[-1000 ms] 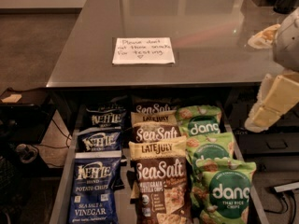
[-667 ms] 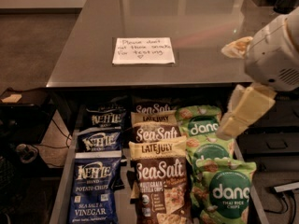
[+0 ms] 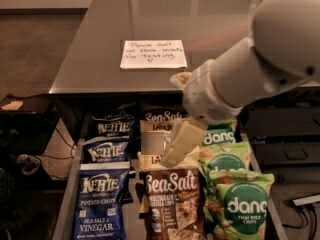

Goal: Pick blue chip bag from top drawer and place on counter

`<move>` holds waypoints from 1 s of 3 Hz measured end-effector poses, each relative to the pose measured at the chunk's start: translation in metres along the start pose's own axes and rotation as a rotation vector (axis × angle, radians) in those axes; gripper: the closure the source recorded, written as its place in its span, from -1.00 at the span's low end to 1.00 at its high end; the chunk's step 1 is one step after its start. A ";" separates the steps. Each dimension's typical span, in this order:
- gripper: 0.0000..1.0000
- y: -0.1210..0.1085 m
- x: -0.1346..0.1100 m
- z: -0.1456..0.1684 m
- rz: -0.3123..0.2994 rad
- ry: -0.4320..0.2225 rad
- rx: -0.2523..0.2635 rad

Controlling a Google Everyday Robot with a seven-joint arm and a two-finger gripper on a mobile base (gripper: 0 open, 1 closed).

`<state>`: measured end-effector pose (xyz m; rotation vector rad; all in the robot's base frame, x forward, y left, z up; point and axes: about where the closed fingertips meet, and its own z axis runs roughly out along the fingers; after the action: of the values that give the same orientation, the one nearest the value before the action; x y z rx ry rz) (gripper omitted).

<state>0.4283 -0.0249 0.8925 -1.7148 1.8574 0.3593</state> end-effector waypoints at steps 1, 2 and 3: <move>-1.00 0.029 -0.031 0.068 -0.051 0.013 -0.068; -1.00 0.029 -0.031 0.069 -0.052 0.013 -0.068; -1.00 0.032 -0.020 0.077 -0.064 0.045 -0.070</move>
Offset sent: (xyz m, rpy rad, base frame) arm -0.0080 0.0504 -0.0309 -0.0146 0.0192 0.0614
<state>0.4151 0.0387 0.8365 -1.8388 1.8364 0.3677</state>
